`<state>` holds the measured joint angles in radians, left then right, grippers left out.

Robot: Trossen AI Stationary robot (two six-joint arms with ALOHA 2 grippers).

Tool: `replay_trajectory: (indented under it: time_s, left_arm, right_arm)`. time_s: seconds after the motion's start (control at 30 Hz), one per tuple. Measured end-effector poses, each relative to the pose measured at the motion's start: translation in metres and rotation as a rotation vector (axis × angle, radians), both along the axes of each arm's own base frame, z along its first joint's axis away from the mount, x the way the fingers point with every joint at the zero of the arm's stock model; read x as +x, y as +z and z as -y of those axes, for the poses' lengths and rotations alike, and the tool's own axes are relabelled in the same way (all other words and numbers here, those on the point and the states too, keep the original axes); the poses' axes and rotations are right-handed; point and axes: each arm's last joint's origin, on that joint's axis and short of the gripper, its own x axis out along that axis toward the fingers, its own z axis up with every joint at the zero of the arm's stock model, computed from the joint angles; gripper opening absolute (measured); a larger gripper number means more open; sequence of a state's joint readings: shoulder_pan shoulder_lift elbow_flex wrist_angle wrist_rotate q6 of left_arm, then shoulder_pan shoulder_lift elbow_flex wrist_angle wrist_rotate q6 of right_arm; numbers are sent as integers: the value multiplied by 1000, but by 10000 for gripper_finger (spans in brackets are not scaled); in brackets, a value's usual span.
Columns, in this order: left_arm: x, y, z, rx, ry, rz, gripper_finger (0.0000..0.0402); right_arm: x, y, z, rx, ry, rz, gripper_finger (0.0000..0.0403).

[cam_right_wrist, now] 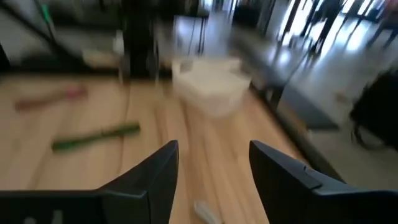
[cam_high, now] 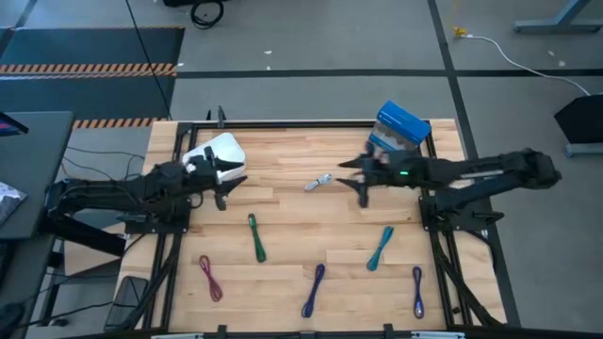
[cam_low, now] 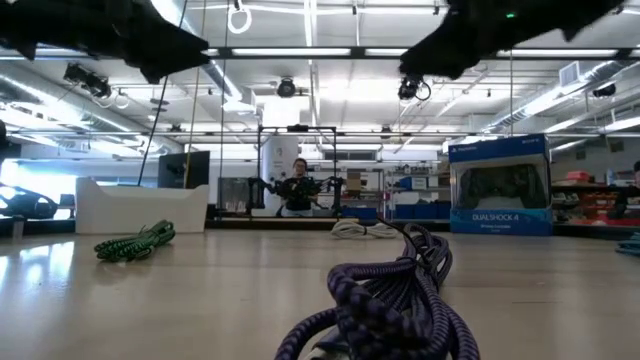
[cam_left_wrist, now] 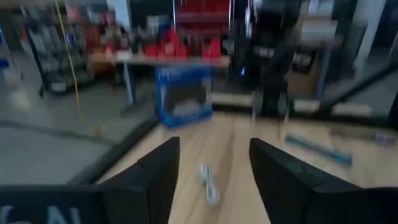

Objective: Pick and place USB-C Cables
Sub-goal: Put the white charger cable into the white bin

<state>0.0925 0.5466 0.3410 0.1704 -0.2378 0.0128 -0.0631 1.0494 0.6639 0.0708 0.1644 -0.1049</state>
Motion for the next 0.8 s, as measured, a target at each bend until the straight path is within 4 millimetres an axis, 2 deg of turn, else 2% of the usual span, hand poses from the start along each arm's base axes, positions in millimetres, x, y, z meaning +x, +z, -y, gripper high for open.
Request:
replay_trajectory:
  time_s: [0.13,0.3,0.4,0.57,0.8]
  left_arm:
    - [8,12,-1,-9,15,-126,214]
    - [13,24,-2,52,7,-218,206]
    - [11,20,-1,45,1,-303,198]
    - [5,6,-1,27,-4,-458,187]
    - [4,4,-1,8,-1,-478,183]
  right_arm:
    - [39,-8,6,-27,6,-265,198]
    - [83,-29,20,-25,-3,-526,197]
    - [105,-46,28,-7,-15,-650,198]
    - [127,-77,41,17,-28,-814,197]
    - [138,-106,59,39,-56,-892,198]
